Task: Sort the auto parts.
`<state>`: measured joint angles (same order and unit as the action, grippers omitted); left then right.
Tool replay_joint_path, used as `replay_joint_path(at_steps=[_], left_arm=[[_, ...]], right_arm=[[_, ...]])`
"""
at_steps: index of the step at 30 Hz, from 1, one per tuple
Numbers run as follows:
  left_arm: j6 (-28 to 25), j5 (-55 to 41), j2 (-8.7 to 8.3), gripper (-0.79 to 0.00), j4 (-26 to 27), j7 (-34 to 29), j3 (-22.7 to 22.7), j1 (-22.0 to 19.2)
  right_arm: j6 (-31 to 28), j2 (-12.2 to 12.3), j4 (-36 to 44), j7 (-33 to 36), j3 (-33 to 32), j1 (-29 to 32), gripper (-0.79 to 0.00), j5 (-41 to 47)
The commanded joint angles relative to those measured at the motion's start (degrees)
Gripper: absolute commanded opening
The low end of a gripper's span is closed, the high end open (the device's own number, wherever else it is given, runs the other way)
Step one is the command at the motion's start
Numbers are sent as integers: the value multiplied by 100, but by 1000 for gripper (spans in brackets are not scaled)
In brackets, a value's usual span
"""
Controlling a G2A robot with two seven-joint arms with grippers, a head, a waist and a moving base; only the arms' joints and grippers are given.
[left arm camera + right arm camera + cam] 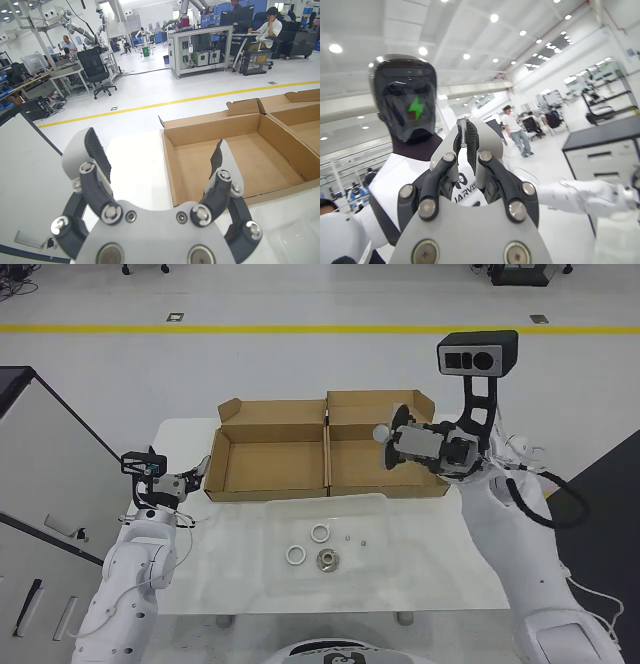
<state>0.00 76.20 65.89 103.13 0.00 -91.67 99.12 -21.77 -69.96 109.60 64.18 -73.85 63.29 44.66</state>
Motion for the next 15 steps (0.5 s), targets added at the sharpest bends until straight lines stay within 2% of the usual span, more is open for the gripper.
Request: replay_joint_path(at_steps=[1, 4, 8, 15], left_arm=[[0, 0, 0, 0, 0, 0, 0, 0], [0, 0, 0, 0, 0, 0, 0, 0], [0, 0, 0, 0, 0, 0, 0, 0], [0, 0, 0, 0, 0, 0, 0, 0]], right_arm=[[364, 89, 37, 270, -415, 28, -785, -741], [832, 202, 119, 572, -853, 84, -785, -1489], [1271, 355, 312, 1188, -1152, -39, -785, -3035], [1107, 461, -50, 1642, -738, -690, -785, -4608]])
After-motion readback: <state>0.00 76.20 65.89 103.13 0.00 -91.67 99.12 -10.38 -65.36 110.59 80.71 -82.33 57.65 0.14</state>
